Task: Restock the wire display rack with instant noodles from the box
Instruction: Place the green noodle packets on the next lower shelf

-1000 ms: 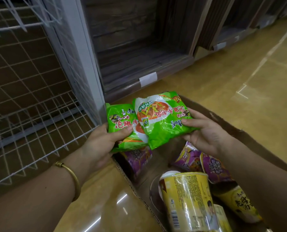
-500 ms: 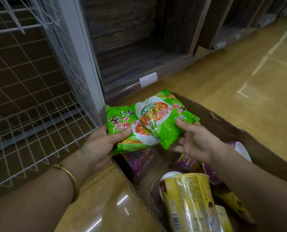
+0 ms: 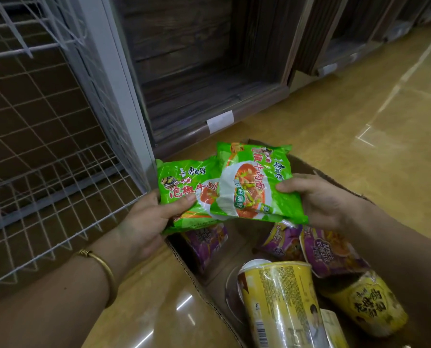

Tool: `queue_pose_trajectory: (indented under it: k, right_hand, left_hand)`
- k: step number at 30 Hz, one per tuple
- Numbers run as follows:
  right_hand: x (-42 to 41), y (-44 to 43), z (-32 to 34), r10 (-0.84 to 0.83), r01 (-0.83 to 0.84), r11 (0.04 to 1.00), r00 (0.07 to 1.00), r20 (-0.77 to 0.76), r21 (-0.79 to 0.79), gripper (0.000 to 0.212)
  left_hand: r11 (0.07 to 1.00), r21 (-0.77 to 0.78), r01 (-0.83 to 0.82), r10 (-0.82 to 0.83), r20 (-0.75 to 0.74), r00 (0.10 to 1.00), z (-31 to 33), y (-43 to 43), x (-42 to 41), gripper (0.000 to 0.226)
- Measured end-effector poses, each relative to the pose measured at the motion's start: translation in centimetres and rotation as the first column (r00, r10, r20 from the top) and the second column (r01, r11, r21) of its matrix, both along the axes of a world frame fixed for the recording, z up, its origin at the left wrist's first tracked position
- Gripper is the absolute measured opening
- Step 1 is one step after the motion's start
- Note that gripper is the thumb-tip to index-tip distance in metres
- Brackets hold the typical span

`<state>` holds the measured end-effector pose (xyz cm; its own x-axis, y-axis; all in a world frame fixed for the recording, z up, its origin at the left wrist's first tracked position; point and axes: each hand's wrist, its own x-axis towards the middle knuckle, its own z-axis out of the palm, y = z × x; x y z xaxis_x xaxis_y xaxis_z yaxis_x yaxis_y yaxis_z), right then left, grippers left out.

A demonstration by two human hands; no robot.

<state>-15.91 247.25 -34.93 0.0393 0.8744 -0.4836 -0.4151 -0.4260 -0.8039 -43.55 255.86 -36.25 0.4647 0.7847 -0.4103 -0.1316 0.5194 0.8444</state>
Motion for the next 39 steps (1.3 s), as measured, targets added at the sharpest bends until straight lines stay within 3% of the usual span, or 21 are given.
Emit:
queue_pose_trajectory:
  k: [6, 8, 11, 14, 16, 19, 23, 28, 32, 35, 39]
  right_hand:
    - [-0.1, -0.3, -0.5, 0.080, -0.074, 0.993, 0.994, 0.072, -0.090, 0.033]
    - [0.0, -0.7, -0.7, 0.107, -0.100, 0.991, 0.991, 0.078, -0.090, 0.039]
    - [0.0, -0.9, -0.9, 0.128, -0.124, 0.991, 0.984, 0.124, -0.042, 0.070]
    - [0.0, -0.6, -1.2, -0.016, 0.015, 1.000, 0.993, 0.120, 0.008, 0.089]
    - [-0.3, -0.4, -1.4, -0.105, 0.103, 0.994, 0.991, 0.083, 0.035, 0.083]
    - [-0.8, -0.6, -1.6, -0.206, 0.206, 0.977, 0.978, 0.002, 0.052, 0.041]
    - [-0.8, -0.6, -2.4, -0.302, 0.308, 0.950, 0.950, -0.082, 0.059, 0.032]
    - [-1.3, -0.6, -2.4, -0.378, 0.401, 0.913, 0.902, -0.209, 0.079, 0.042]
    - [-1.9, -0.4, -2.5, -0.424, 0.437, 0.899, 0.883, -0.200, 0.021, 0.040]
    - [-2.4, -0.5, -2.5, -0.416, 0.422, 0.907, 0.892, -0.175, -0.007, 0.023]
    - [-2.7, -0.7, -2.6, -0.339, 0.338, 0.940, 0.925, -0.172, -0.037, 0.049]
  left_hand:
    - [1.000, -0.007, 0.015, -0.016, -0.007, 1.000, 0.0, -0.1, -0.1, 0.049]
    - [1.000, 0.000, 0.014, -0.014, -0.009, 1.000, 0.0, -0.1, 0.0, 0.051]
    - [1.000, 0.004, -0.001, 0.001, 0.009, 1.000, -0.1, 0.0, 0.2, 0.051]
    - [1.000, -0.002, -0.004, 0.004, 0.017, 1.000, -0.2, 0.0, 0.1, 0.051]
    - [1.000, -0.005, -0.007, 0.007, 0.032, 0.999, -0.2, -0.1, 0.1, 0.050]
    - [1.000, -0.005, -0.004, 0.004, 0.036, 0.999, -0.2, -0.1, 0.2, 0.048]
    - [1.000, 0.004, -0.005, 0.005, 0.028, 1.000, -0.3, -0.1, 0.1, 0.047]
    - [1.000, 0.004, -0.010, 0.010, 0.024, 1.000, -0.4, 0.0, 0.1, 0.048]
    - [1.000, 0.007, -0.009, 0.009, 0.027, 1.000, -0.5, 0.1, 0.1, 0.050]
    - [1.000, 0.027, -0.003, 0.002, 0.016, 1.000, -0.6, 0.1, 0.0, 0.052]
    - [0.999, 0.044, 0.002, -0.002, -0.002, 1.000, -0.7, 0.1, 0.0, 0.051]
